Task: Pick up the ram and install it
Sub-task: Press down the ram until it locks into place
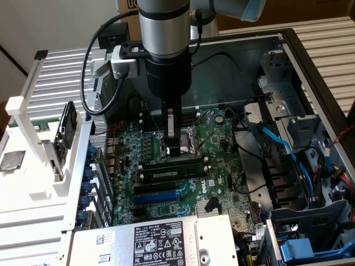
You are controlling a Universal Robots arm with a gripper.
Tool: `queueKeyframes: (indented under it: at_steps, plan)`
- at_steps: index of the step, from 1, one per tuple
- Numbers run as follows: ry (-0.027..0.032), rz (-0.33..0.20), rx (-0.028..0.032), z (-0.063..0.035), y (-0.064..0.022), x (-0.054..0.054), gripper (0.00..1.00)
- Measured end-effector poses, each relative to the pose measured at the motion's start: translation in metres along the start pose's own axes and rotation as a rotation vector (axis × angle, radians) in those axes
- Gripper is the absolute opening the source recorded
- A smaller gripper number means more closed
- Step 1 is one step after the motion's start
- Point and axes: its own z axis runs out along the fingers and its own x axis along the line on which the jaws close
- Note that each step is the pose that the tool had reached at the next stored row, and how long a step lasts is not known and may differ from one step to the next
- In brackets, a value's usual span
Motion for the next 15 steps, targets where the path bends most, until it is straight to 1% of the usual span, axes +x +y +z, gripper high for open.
queueKeyframes:
  at_steps: [15]
  plan:
    - [0.0025, 0.234, -0.0166, 0.0, 0.0, 0.0, 0.1]
